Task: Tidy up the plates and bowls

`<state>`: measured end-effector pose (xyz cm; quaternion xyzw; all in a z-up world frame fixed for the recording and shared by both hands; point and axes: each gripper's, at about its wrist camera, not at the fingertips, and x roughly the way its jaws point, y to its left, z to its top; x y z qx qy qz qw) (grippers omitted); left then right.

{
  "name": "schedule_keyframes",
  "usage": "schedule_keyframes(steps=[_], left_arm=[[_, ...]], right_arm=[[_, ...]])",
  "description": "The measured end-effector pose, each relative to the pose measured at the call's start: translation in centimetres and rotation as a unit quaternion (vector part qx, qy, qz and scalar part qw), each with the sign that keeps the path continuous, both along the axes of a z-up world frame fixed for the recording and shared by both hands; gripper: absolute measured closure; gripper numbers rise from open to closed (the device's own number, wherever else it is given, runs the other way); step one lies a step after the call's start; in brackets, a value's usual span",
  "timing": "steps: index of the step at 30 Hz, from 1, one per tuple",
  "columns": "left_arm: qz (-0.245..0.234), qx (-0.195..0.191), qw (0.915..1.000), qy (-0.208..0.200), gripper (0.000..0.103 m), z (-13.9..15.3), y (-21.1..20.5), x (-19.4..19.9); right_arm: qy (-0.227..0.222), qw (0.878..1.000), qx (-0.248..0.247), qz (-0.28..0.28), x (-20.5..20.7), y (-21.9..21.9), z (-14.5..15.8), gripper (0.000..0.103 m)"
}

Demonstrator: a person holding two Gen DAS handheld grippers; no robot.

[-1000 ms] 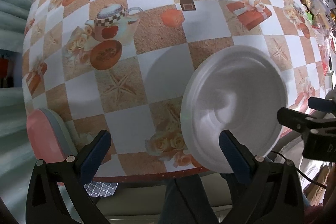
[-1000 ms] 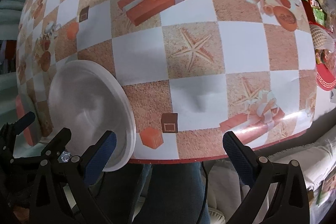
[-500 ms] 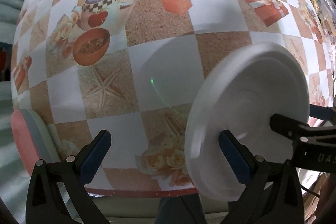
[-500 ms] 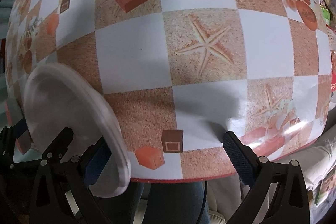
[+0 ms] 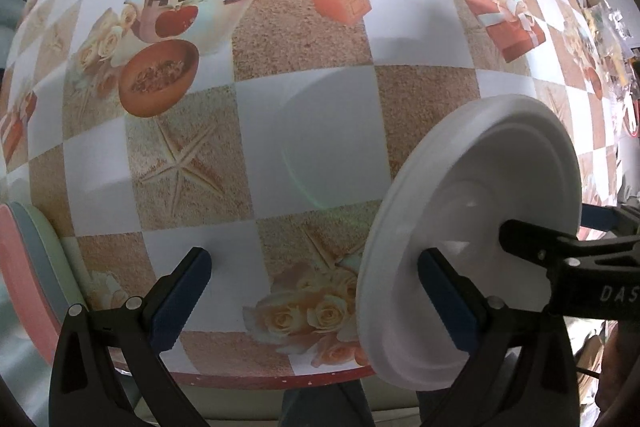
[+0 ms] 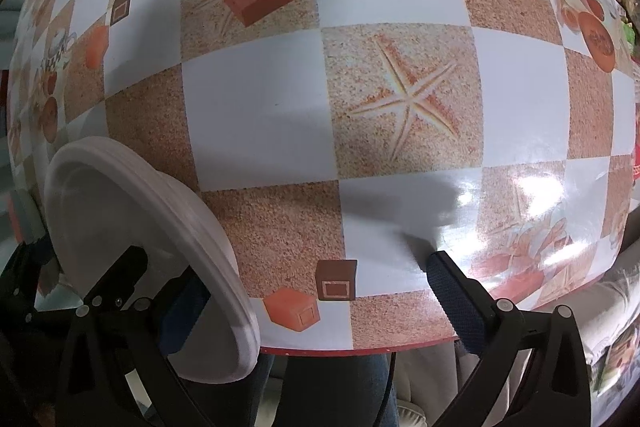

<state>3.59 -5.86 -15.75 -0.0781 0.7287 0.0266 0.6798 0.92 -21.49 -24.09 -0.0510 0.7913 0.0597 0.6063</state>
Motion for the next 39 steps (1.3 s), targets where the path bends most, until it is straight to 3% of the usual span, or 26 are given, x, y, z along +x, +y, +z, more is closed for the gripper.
schedule_keyframes(steps=[4, 6, 8, 10, 11, 13, 14, 15, 21, 35, 39], left_arm=[[0.000, 0.001, 0.9999, 0.015, 0.000, -0.1, -0.3, 0.3], [-0.008, 0.005, 0.9999, 0.011, 0.006, 1.0, -1.3, 1.3], [-0.027, 0.010, 0.9996, 0.003, 0.014, 1.7, -2.2, 1.7], [-0.043, 0.007, 0.9990, -0.005, 0.025, 2.1, -2.9, 1.7], [-0.048, 0.001, 0.9988, -0.007, 0.033, 2.3, -3.2, 1.8], [-0.045, -0.022, 0.9987, -0.007, 0.050, 2.4, -3.5, 2.0], [-0.041, -0.038, 0.9984, -0.006, 0.061, 2.5, -3.6, 2.1], [-0.041, -0.044, 0.9982, -0.004, 0.066, 2.5, -3.7, 2.2], [-0.035, -0.041, 0.9985, -0.006, 0.065, 2.4, -3.6, 2.2], [0.021, -0.042, 0.9989, -0.009, 0.065, 1.9, 4.2, 0.2], [0.024, -0.040, 0.9988, -0.011, 0.066, 1.9, 4.9, 0.1]], right_arm=[[-0.009, 1.000, -0.002, -0.013, 0.5, 0.1, 0.0, 0.000], [-0.014, 1.000, 0.000, -0.014, 0.1, -0.4, 0.4, 0.007], [-0.022, 1.000, 0.009, -0.006, 0.0, 0.0, 0.9, 0.020], [-0.028, 0.999, 0.024, 0.007, -0.1, 0.8, 1.4, 0.044], [-0.028, 0.999, 0.034, 0.009, -0.3, 1.1, 1.6, 0.051], [-0.024, 0.998, 0.061, 0.002, -0.4, 1.5, 1.8, 0.077], [-0.020, 0.997, 0.071, -0.006, -0.4, 1.6, 1.8, 0.080], [-0.016, 0.997, 0.075, -0.012, -0.5, 1.7, 1.8, 0.081], [-0.013, 0.998, 0.064, -0.011, -0.5, 2.7, 1.8, 0.081], [-0.018, 0.996, 0.064, 0.052, -1.6, 11.0, 1.1, 0.081], [-0.016, 0.997, 0.061, 0.049, -1.6, 11.3, 0.9, 0.081]])
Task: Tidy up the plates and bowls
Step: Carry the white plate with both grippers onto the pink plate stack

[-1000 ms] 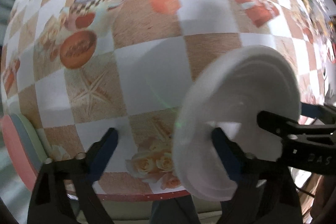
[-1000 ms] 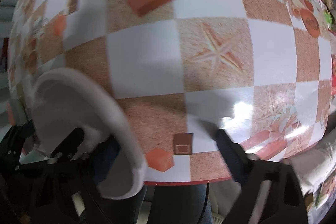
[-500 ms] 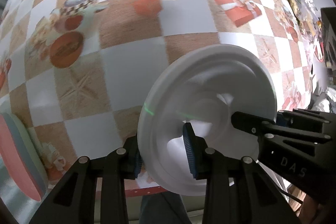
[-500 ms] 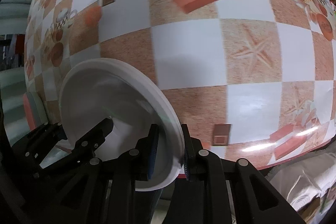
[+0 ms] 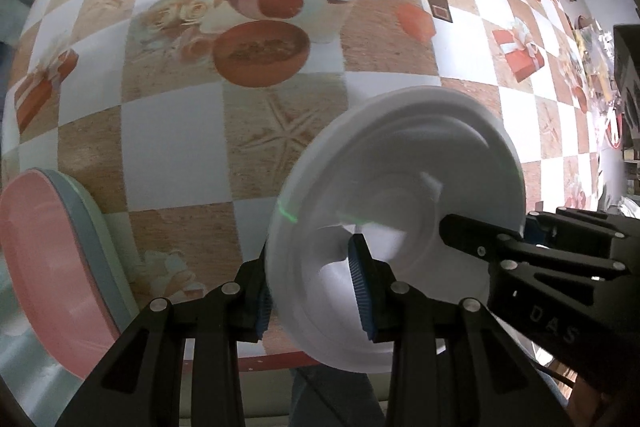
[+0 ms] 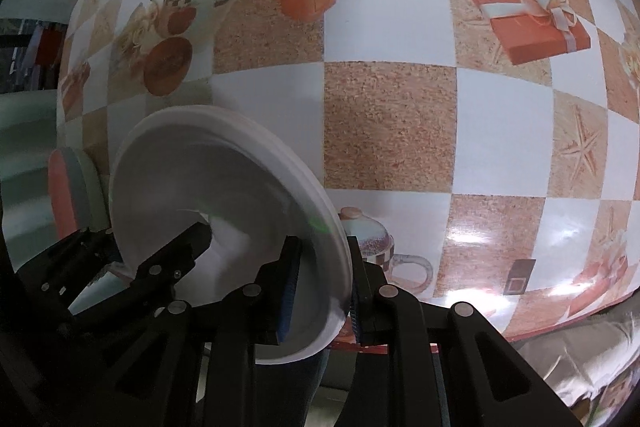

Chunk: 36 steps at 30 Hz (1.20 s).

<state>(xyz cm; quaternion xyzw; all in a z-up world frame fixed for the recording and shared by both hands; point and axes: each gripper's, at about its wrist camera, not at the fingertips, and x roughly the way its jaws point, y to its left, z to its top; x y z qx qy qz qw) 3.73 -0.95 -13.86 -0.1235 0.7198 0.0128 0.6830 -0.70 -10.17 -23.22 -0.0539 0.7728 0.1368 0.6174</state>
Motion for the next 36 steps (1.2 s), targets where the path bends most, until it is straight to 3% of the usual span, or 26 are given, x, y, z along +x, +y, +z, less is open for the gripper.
schedule_keyframes(steps=[11, 19, 30, 36], left_arm=[[-0.024, 0.007, 0.9996, -0.015, 0.069, -0.5, 1.0, -0.6], [-0.014, 0.000, 0.9997, -0.018, 0.069, -0.8, 0.8, -0.7], [-0.003, -0.004, 0.9998, -0.020, 0.069, -1.4, 4.2, -3.9], [0.016, 0.007, 0.9991, -0.037, 0.069, 0.3, 6.1, -5.1]], right_arm=[[0.001, 1.000, -0.005, -0.013, 0.2, -0.5, 0.0, 0.080], [-0.004, 1.000, -0.016, -0.015, -0.3, 0.5, 0.7, 0.080], [0.003, 0.999, -0.032, -0.004, -1.7, 2.8, 1.6, 0.080], [0.000, 1.000, -0.027, 0.016, -2.8, 5.3, 2.9, 0.080]])
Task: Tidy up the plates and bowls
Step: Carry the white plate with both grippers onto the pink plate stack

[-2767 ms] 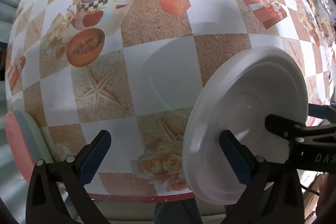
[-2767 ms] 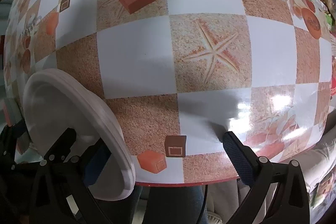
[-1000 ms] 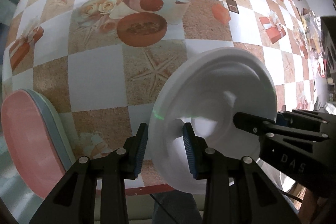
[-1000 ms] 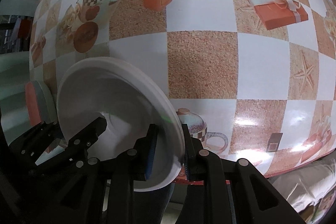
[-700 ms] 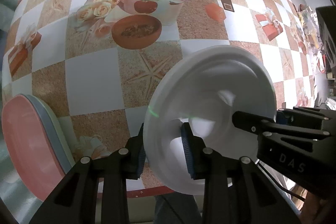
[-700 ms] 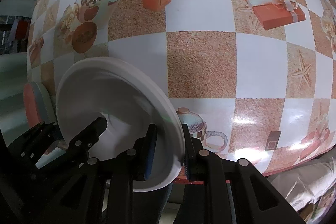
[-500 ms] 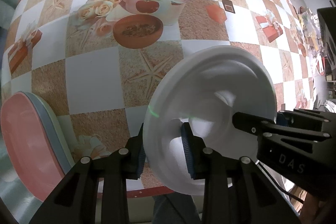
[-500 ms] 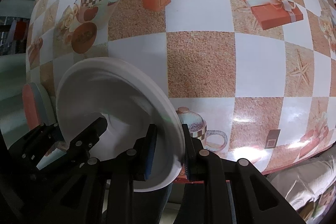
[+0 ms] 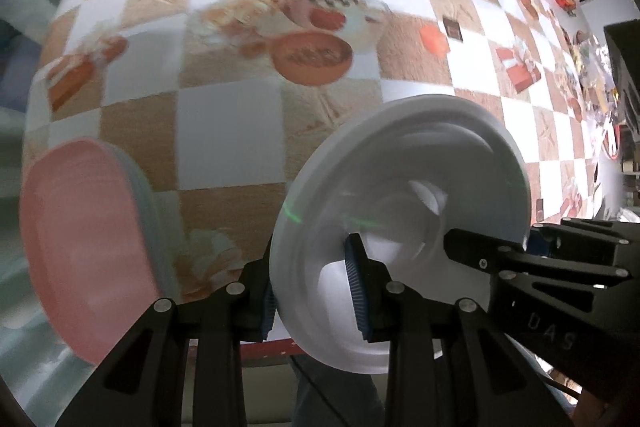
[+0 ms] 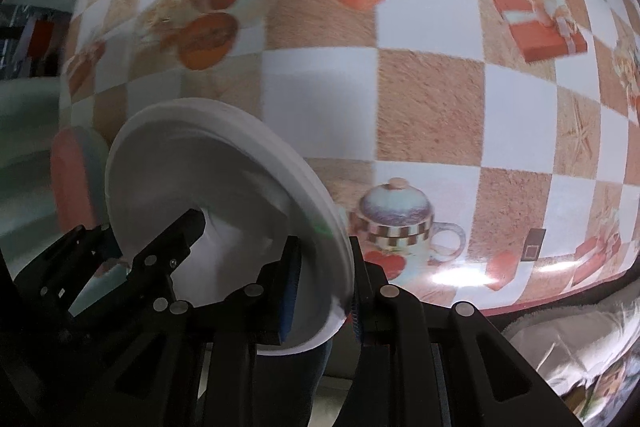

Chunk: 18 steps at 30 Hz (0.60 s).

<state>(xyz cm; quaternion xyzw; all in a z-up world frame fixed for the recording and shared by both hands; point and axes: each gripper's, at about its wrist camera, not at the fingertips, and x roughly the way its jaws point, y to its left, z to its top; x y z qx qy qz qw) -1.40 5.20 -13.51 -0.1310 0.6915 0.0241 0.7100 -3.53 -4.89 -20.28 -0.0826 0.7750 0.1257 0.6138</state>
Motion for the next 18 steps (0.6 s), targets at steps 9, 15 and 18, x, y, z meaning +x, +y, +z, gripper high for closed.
schedule_keyframes(steps=[9, 15, 18], left_arm=[[0.043, 0.018, 0.9979, -0.044, 0.069, 4.2, 3.7, -2.3], [0.080, 0.039, 0.9942, -0.061, 0.069, 6.1, 6.2, -4.0], [0.106, 0.046, 0.9914, -0.061, 0.069, 6.5, 7.8, -5.0]], right_arm=[[-0.025, 0.998, 0.013, 0.050, -1.2, 4.9, 3.9, 0.080], [-0.031, 0.994, 0.030, 0.096, -1.9, 9.1, 4.8, 0.080], [-0.029, 0.991, 0.036, 0.124, -2.6, 11.9, 5.1, 0.080]])
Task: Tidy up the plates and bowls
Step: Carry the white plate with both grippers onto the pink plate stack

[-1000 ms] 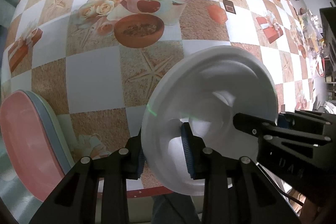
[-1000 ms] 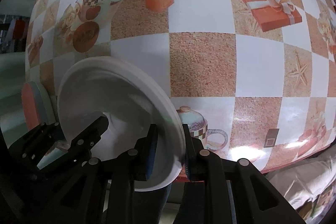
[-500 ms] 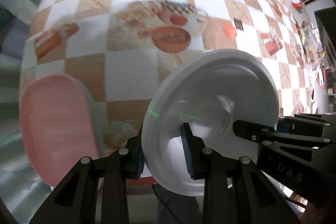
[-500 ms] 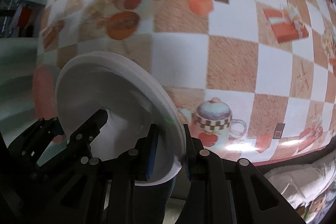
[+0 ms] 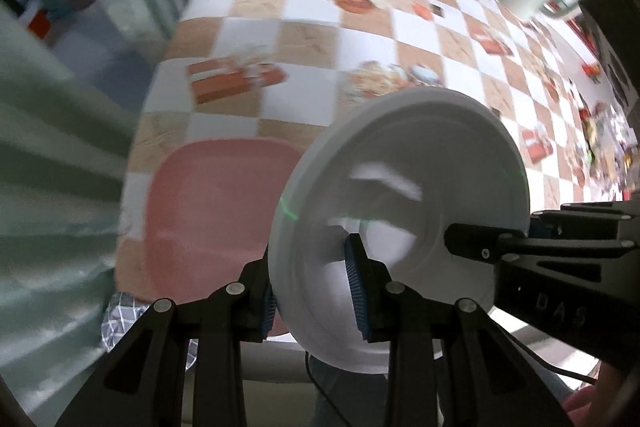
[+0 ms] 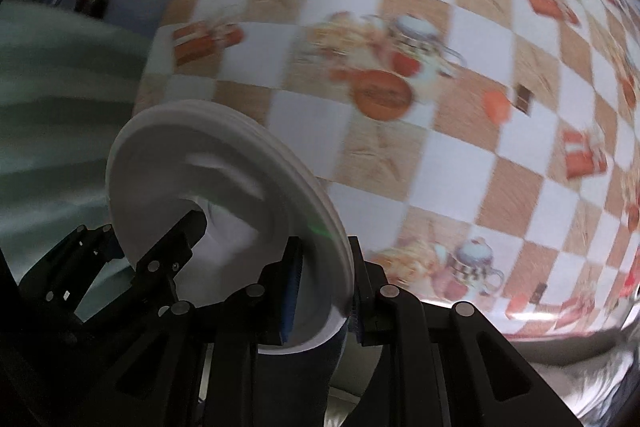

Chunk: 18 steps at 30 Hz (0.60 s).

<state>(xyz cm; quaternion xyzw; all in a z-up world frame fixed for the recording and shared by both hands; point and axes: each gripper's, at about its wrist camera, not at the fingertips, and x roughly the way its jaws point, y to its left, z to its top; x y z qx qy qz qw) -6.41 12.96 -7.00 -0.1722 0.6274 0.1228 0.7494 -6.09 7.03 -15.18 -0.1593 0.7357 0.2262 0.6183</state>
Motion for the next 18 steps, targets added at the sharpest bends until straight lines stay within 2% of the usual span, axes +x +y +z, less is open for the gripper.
schedule_keyframes(steps=[10, 18], left_arm=[[0.084, 0.004, 0.9964, 0.006, 0.069, 0.2, 4.9, -3.8], [0.116, -0.001, 0.9931, 0.018, 0.069, -0.6, 7.0, -4.9]], right_arm=[[0.005, 0.997, 0.011, 0.082, -2.1, 5.7, -0.9, 0.080], [0.012, 0.993, 0.004, 0.117, -2.9, 8.9, -2.5, 0.080]])
